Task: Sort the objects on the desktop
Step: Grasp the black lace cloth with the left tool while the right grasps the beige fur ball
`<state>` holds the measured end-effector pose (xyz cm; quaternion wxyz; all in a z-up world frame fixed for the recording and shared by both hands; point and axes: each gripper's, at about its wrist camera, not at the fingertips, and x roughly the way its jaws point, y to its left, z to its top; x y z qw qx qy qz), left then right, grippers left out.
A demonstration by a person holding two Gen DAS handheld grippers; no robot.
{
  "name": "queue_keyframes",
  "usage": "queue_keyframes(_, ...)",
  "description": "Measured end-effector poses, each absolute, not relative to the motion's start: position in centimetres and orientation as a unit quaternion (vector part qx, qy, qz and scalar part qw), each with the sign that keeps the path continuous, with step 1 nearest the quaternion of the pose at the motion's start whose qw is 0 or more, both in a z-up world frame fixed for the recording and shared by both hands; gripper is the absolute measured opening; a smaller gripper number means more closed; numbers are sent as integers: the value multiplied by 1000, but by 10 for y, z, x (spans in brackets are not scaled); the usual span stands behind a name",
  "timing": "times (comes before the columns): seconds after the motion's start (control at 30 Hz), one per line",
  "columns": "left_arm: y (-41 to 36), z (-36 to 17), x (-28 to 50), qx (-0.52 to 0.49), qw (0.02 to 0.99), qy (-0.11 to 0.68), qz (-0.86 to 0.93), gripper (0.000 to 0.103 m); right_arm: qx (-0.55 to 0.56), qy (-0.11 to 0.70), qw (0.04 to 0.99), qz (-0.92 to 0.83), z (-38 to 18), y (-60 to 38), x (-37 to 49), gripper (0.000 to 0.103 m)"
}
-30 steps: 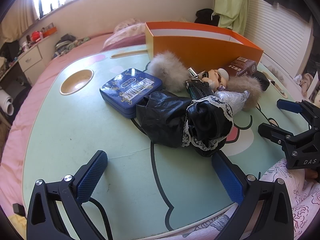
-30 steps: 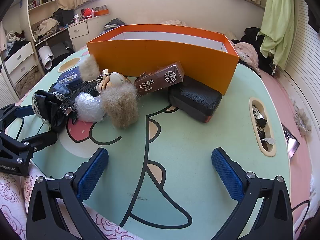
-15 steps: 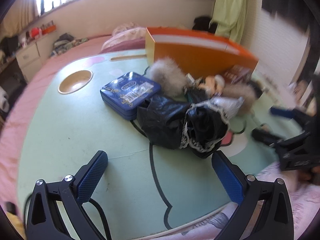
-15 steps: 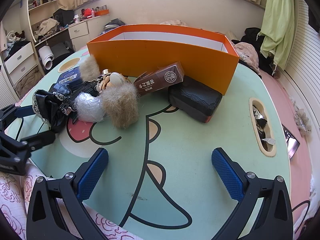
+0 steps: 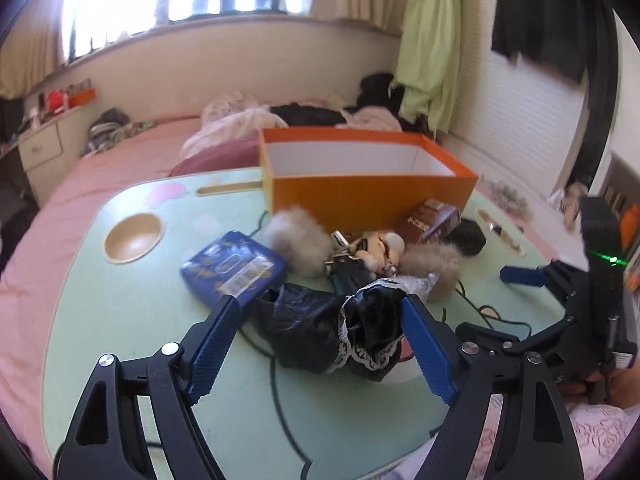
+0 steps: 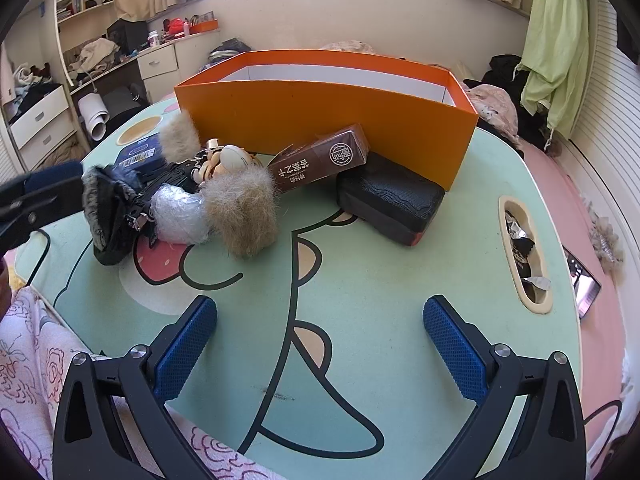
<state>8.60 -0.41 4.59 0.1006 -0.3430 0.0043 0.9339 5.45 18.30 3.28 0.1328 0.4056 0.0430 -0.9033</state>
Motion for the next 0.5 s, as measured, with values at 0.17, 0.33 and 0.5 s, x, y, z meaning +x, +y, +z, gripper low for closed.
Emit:
queue_keyframes(0.17, 5, 31, 84, -372, 123, 24, 920, 56, 405, 43, 133, -903, 33, 183, 55, 103)
queue_keyframes(0.33, 1, 28, 119, -345, 140, 19, 928, 48, 401, 35, 136, -905, 35, 183, 57, 103)
queue_keyframes(0.5, -3, 27, 129, -334, 136, 18, 933, 48, 385, -22, 163, -908, 44, 197, 62, 91)
